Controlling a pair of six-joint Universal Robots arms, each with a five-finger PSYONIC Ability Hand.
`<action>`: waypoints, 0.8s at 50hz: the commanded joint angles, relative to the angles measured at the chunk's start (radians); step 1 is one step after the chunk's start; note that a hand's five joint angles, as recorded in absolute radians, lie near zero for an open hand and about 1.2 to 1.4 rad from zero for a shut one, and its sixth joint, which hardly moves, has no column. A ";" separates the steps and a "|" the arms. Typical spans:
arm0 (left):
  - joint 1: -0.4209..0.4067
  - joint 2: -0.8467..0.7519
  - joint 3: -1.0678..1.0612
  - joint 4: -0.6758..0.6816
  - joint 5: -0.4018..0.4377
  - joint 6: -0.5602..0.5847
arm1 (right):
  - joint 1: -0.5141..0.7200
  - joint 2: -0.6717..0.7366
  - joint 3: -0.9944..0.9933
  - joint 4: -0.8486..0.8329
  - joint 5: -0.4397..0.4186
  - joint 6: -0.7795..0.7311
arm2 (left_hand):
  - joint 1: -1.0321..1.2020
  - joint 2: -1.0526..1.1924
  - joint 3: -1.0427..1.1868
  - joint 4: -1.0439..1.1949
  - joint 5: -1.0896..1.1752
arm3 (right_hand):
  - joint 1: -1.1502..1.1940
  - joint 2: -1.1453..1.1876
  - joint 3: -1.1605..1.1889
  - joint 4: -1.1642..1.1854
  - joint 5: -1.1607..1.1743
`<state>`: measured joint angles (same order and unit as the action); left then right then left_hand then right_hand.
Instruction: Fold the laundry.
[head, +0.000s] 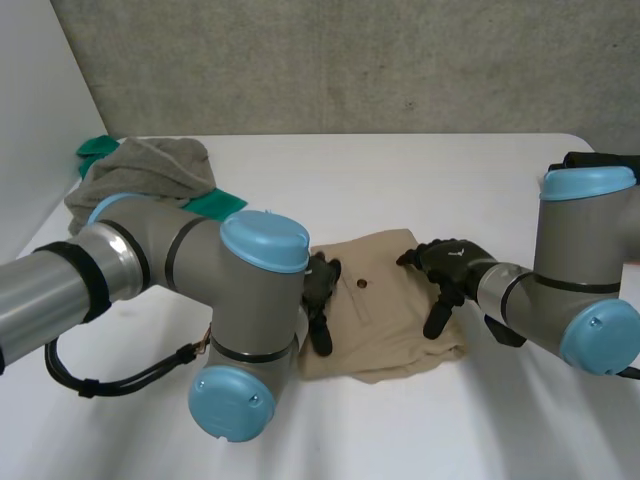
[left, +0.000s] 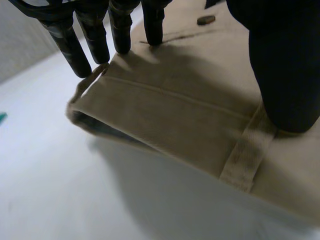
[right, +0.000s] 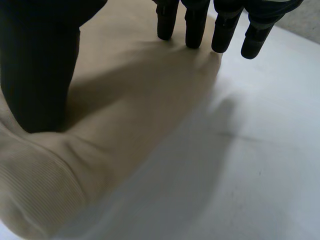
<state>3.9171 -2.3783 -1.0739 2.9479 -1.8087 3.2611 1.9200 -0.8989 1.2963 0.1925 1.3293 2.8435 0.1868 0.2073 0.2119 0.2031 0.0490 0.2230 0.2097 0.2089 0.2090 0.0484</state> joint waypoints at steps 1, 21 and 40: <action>0.011 0.025 0.005 -0.064 0.012 0.006 | -0.007 -0.023 0.015 -0.047 0.070 -0.090 | 0.000 -0.020 -0.025 -0.016 -0.036 | -0.035 -0.022 -0.021 -0.021 -0.035; 0.140 0.334 0.118 0.053 0.693 0.003 | 0.172 -0.420 0.667 -0.550 0.080 -0.273 | 0.009 -0.011 -0.016 -0.007 -0.028 | -0.048 -0.035 -0.034 -0.034 -0.048; 0.126 0.340 0.092 0.007 0.802 0.005 | 0.180 -0.111 0.637 -0.979 0.079 -0.285 | 0.006 -0.014 -0.019 -0.010 -0.031 | 0.006 0.019 0.020 0.020 0.006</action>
<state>4.0581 -2.0345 -0.9580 2.9504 -0.9915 3.2622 2.1022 -1.0783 2.0118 -0.7646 1.4172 2.5588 0.1653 0.2021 0.2002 0.2030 0.0487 0.2230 0.2093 0.2089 0.2090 0.0480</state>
